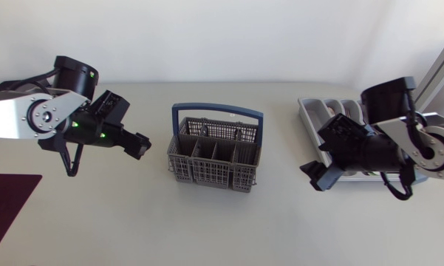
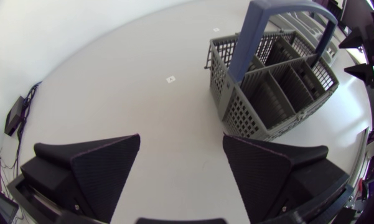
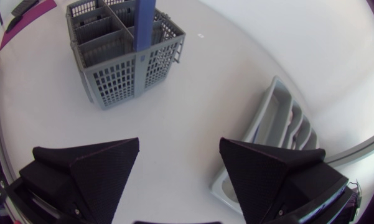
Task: Sort the cutlery from the basket into the organizer compartments.
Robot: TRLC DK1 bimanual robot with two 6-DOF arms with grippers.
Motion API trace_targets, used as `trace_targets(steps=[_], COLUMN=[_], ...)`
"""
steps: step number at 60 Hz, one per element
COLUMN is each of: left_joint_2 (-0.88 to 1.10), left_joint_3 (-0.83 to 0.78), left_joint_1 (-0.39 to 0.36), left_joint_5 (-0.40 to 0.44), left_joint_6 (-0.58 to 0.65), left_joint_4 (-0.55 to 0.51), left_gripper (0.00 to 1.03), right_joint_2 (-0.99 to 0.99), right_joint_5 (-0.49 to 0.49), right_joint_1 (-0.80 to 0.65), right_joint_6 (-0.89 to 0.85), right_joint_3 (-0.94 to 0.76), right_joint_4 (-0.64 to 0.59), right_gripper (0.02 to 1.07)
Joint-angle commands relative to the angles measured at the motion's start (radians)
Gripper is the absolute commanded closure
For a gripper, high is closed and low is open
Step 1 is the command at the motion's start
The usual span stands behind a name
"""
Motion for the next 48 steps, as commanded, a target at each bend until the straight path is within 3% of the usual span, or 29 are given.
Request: trace_targets(steps=[1,29,48], left_joint_2=[0.058,0.153,0.176], left_joint_3=[-0.027,0.010,0.033], left_joint_1=[0.002,-0.087,-0.089], left_joint_5=[0.001,0.028,0.037], left_joint_6=[0.031,0.039,0.040], left_joint_4=[0.027,0.087,0.095], left_gripper=[0.12,0.12,0.12], right_joint_2=[0.092,0.411,0.546], right_joint_5=[-0.001,-0.034,-0.024], right_joint_1=[0.054,0.154,0.169], right_joint_6=[0.097,0.215,0.239], right_joint_3=[0.058,0.307,0.456], right_joint_4=[0.004,0.016,0.001], right_gripper=[0.14,0.14,0.14])
